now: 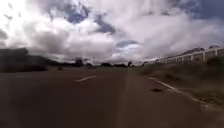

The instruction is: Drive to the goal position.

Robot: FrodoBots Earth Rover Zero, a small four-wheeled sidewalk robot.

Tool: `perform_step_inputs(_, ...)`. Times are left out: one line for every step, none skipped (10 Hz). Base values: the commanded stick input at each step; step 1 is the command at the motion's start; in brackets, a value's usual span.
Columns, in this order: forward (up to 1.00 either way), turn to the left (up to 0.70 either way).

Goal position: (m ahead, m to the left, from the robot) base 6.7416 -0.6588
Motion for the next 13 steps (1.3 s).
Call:
perform_step_inputs(0.70, 0.01)
perform_step_inputs(0.70, -0.34)
perform_step_inputs(0.70, -0.34)
perform_step_inputs(0.70, -0.23)
perform_step_inputs(0.70, -0.05)
perform_step_inputs(0.70, -0.11)
perform_step_inputs(0.70, -0.30)
perform_step_inputs(0.70, -0.20)
perform_step_inputs(0.70, -0.01)
perform_step_inputs(0.70, 0.01)
perform_step_inputs(0.70, -0.34)
perform_step_inputs(0.70, -0.34)
perform_step_inputs(0.70, -0.34)
